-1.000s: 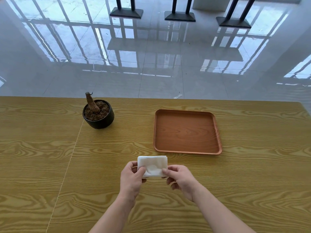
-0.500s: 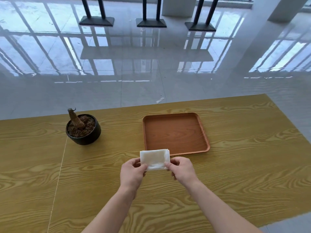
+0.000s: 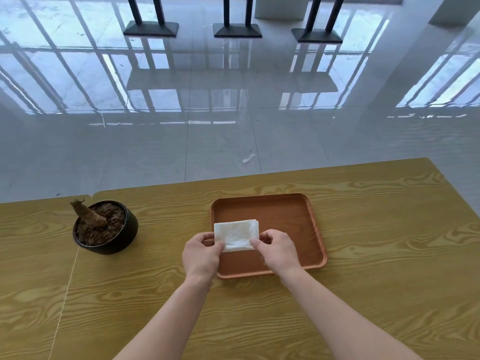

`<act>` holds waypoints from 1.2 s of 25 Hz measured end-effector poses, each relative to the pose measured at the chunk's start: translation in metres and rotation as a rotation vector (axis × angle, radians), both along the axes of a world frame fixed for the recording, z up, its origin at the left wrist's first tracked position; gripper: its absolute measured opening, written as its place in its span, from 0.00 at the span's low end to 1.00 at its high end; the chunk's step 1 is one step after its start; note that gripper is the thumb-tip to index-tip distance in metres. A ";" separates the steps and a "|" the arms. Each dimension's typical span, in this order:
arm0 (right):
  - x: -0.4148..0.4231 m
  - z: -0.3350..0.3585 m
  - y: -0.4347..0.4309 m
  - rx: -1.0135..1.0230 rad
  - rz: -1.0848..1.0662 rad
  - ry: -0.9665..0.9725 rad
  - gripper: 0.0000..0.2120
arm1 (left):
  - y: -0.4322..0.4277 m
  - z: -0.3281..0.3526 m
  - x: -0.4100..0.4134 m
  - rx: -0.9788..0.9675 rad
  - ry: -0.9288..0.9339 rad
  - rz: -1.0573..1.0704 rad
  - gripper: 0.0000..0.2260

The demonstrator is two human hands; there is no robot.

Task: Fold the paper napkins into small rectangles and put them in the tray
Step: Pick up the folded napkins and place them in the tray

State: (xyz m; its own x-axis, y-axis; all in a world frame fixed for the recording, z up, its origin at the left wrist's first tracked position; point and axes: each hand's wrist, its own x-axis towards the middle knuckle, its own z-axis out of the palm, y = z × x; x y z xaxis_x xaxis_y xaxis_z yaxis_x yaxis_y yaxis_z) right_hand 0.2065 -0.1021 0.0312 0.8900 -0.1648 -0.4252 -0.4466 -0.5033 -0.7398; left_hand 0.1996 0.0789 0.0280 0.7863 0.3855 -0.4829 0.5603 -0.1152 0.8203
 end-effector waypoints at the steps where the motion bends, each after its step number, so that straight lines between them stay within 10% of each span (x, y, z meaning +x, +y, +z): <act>1: 0.009 -0.001 -0.002 0.007 0.003 0.006 0.11 | -0.003 -0.001 0.009 -0.001 0.001 0.014 0.08; 30: 0.092 -0.045 0.003 -0.247 0.104 0.024 0.12 | -0.027 -0.032 0.071 0.553 -0.034 -0.189 0.12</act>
